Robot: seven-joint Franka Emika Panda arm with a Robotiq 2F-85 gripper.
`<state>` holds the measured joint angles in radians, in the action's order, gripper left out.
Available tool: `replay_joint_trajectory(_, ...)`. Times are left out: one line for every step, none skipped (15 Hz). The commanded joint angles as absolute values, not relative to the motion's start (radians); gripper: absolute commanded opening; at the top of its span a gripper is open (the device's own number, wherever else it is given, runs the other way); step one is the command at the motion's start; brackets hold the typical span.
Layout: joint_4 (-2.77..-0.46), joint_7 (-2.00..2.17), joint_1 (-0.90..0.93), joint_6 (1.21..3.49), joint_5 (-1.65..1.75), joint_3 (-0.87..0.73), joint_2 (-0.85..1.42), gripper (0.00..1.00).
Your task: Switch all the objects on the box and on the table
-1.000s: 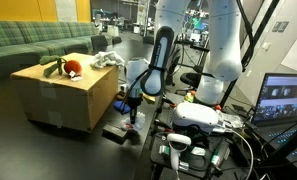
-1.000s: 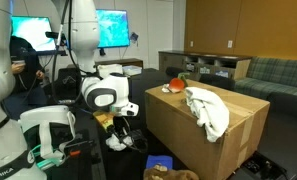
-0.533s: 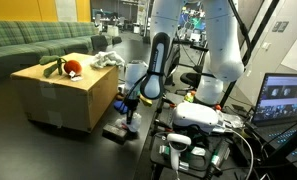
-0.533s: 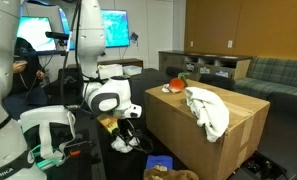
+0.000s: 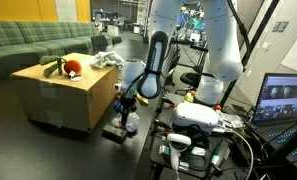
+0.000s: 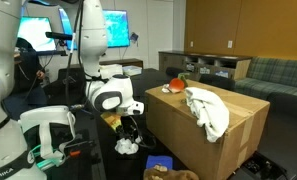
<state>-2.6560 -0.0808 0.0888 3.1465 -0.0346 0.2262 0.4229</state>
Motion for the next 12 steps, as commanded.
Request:
replay_joint_trajectory(-2.66, -0.076, -0.02, 3.149, -0.025, 0.311, 0.374, 1.0)
replay_joint_trajectory(-2.66, -0.07, -0.026, 3.156, -0.027, 0.311, 0.37, 1.0)
replay_joint_trajectory(-2.659, -0.066, -0.037, 3.154, -0.031, 0.312, 0.361, 1.0)
replay_joint_trajectory(-2.659, -0.064, -0.043, 3.158, -0.032, 0.308, 0.358, 1.0)
replay_joint_trajectory(-2.662, -0.057, -0.045, 3.161, -0.036, 0.295, 0.35, 1.0)
replay_joint_trajectory(-2.667, -0.044, -0.026, 3.17, -0.037, 0.262, 0.343, 1.0)
replay_joint_trajectory(-2.668, -0.036, -0.022, 3.179, -0.037, 0.245, 0.346, 1.0)
replay_joint_trajectory(-2.671, -0.017, 0.017, 3.188, -0.035, 0.189, 0.343, 1.0)
replay_joint_trajectory(-2.671, 0.0, 0.051, 3.2, -0.033, 0.137, 0.347, 1.0)
replay_joint_trajectory(-2.668, 0.013, 0.08, 3.208, -0.033, 0.088, 0.354, 1.0)
replay_joint_trajectory(-2.663, 0.027, 0.125, 3.224, -0.033, 0.027, 0.369, 1.0)
replay_joint_trajectory(-2.654, 0.04, 0.163, 3.23, -0.035, -0.027, 0.383, 1.0)
